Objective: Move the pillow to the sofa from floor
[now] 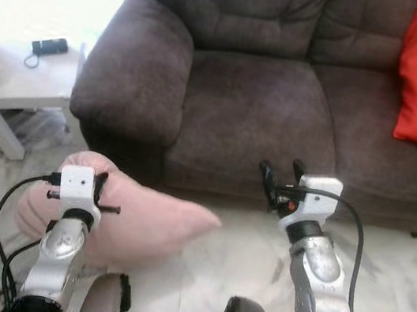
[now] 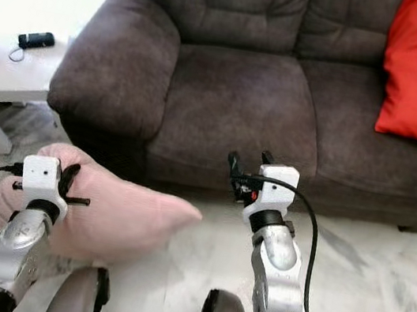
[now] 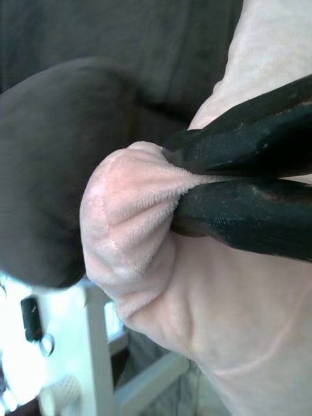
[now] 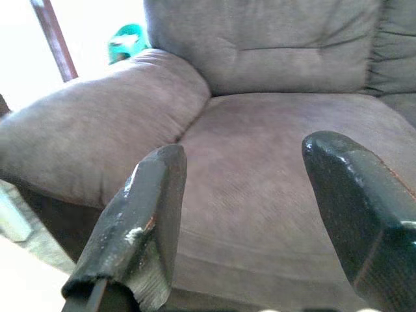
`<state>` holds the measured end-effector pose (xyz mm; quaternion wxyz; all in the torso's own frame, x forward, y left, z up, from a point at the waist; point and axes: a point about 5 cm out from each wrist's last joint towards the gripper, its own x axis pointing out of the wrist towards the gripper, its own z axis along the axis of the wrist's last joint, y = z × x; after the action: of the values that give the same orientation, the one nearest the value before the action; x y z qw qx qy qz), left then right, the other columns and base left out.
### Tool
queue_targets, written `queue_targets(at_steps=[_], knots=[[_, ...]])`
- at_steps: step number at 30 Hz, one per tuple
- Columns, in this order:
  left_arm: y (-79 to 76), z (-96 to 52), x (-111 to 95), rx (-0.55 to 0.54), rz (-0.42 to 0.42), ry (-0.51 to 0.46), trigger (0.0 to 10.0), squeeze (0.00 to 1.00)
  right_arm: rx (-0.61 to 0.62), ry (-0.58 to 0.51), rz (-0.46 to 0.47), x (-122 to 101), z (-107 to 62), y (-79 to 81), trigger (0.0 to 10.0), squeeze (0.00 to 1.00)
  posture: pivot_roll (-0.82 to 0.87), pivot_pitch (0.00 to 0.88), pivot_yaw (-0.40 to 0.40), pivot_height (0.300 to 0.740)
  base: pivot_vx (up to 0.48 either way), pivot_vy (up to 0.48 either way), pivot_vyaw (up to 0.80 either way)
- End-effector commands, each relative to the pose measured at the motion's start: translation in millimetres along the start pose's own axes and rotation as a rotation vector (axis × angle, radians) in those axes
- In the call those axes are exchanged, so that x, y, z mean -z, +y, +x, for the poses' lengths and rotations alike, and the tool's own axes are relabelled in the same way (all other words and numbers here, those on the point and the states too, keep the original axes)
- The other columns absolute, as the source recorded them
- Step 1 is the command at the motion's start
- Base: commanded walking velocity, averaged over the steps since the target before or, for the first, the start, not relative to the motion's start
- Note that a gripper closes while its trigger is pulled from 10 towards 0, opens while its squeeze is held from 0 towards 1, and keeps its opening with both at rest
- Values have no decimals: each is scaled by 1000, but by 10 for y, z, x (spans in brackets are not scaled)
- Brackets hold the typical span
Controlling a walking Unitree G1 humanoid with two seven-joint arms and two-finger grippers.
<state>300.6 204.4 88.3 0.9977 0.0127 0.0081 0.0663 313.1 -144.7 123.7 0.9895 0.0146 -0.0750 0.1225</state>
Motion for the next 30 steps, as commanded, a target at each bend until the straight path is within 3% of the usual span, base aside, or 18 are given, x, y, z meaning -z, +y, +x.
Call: queue_targets(at_steps=[1,7,24,30], knots=[[44,43,-275,-4,13,-119,10000,0,-7,-16,3,-31,29,13,10000,0,34,86,-10,703,0,0,0],[23,57,-340,7,10,-134,10000,0,-6,-19,6,-30,41,14,10000,0,35,84,-9,740,0,0,0],[-19,59,-476,42,5,-163,10000,0,-7,-19,14,-18,55,36,10000,0,43,77,-8,740,0,0,0],[-82,42,-547,102,0,-172,10000,0,-30,38,-1,74,54,34,10000,0,46,68,-6,740,0,0,0]])
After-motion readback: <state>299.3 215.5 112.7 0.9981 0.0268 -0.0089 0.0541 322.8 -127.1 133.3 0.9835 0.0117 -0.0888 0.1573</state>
